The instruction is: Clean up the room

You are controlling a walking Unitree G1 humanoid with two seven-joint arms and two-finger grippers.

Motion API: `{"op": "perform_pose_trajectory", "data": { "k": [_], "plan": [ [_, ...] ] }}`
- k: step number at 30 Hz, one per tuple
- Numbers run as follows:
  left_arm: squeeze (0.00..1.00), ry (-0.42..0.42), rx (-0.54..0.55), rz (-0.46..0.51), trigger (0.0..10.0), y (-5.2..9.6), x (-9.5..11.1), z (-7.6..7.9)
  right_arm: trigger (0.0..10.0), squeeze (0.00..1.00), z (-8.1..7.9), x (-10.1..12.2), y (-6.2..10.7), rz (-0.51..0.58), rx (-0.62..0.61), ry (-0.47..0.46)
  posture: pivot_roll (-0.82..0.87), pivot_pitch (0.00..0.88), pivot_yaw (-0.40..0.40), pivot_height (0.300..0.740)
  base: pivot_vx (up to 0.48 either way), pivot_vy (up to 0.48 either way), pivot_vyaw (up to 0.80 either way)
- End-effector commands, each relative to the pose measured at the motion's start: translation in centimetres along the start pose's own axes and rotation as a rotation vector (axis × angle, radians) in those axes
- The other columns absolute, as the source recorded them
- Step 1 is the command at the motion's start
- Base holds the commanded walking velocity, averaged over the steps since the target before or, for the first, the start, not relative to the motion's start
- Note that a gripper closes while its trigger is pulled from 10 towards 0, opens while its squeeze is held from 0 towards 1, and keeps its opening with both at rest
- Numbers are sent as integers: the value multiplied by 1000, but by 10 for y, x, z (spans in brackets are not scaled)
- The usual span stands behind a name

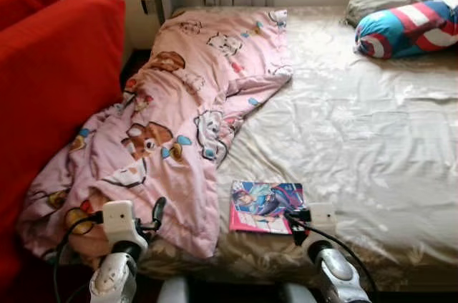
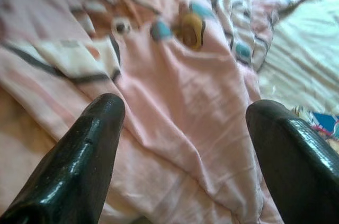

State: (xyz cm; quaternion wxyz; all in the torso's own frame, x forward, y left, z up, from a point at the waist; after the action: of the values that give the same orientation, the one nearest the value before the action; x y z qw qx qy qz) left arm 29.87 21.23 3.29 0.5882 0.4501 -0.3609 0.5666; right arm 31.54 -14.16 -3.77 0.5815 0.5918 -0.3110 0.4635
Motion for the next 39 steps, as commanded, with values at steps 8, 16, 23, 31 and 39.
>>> {"op": "perform_pose_trajectory", "data": {
  "k": [8,16,23,31,39],
  "plan": [
    [0,-11,42,-17,10000,14,-2,-15,10000,0,-7,-5,0,-33,38,124,26,179,-2,617,0,0,0],
    [0,-15,54,-13,10000,22,0,-17,10000,0,7,-6,0,-64,27,408,41,243,-8,617,0,0,0],
    [0,-24,85,-9,10000,37,5,-24,10000,0,24,0,-1,-59,-57,368,58,336,-31,617,0,0,0],
    [0,-34,116,-17,10000,50,5,-31,10000,0,25,-4,-1,-59,-140,-150,81,364,-33,617,0,0,0],
    [0,-58,135,-37,10000,61,9,-37,10000,0,10,18,-9,67,-82,-439,126,388,-12,617,0,0,0]
  ]
}}
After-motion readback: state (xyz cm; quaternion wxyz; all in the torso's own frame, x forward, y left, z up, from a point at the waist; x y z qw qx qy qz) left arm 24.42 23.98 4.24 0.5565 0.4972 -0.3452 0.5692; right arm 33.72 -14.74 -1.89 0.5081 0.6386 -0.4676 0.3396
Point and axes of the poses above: a point about 5 cm out from each wrist's last joint towards the gripper, its own y axis pointing back from the gripper into the wrist, its own x axis along the axis of the wrist's last joint, z = x × y, the point moved 5 cm from there along -y, pointing out of the wrist towards the gripper, and after that the axes turned 15 degrees about y, right-handed, at the moved point
